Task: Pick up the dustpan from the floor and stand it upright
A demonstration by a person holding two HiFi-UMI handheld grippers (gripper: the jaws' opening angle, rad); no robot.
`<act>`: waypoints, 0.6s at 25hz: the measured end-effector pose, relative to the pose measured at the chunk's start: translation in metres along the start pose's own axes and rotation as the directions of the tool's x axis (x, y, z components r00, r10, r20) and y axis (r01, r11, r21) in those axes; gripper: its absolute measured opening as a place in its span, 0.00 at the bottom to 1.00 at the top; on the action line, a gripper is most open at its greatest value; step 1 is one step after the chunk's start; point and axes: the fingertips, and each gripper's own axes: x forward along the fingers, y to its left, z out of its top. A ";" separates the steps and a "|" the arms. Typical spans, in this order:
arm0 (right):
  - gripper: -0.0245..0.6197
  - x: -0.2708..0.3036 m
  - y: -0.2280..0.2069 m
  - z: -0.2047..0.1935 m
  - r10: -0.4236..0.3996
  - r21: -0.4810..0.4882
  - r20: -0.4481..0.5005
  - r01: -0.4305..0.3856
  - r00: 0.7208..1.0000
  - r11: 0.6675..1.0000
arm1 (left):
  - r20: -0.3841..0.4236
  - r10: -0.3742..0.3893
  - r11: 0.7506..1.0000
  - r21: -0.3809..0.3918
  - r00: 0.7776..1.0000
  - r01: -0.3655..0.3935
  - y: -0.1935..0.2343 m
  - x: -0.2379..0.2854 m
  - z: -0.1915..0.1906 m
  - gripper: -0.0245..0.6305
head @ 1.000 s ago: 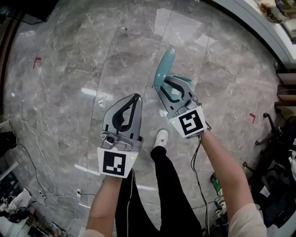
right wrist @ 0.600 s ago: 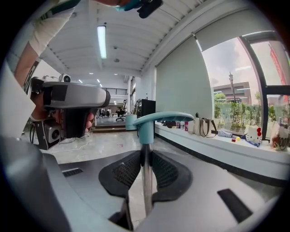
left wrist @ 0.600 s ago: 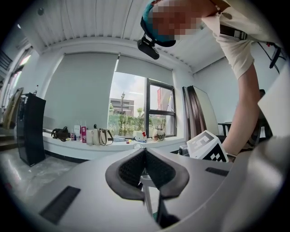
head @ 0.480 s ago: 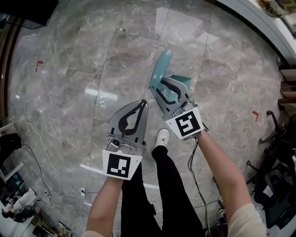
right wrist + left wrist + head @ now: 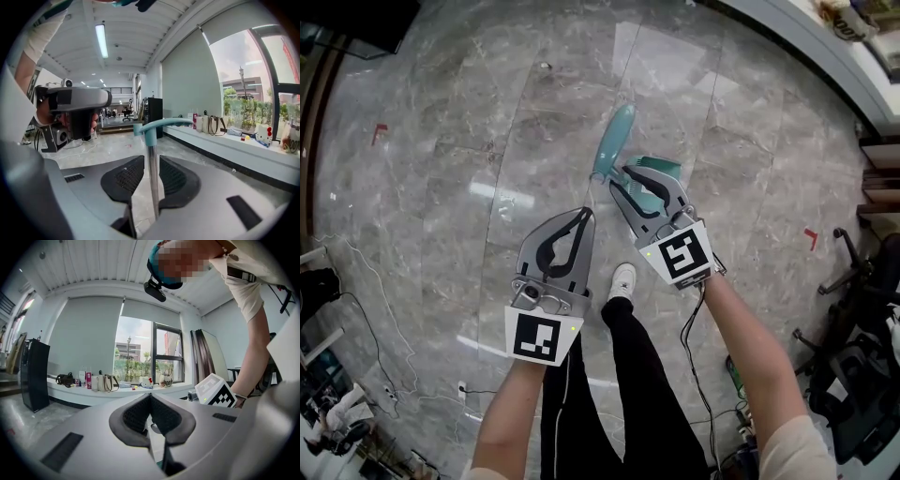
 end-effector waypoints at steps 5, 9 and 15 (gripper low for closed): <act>0.06 -0.043 0.004 0.049 -0.071 0.104 0.065 0.064 0.995 0.992 | 0.030 0.026 1.000 -0.017 0.999 -0.025 0.001 -0.011 0.035 0.05; 0.06 -0.101 0.019 0.105 -0.134 0.191 0.052 0.122 0.990 0.974 | 0.059 0.058 0.996 -0.073 0.997 -0.054 -0.020 -0.028 0.103 0.05; 0.06 -0.183 0.026 0.211 -0.213 0.177 0.138 0.188 0.967 0.966 | 0.114 0.017 0.998 -0.060 0.993 -0.011 -0.060 -0.066 0.203 0.05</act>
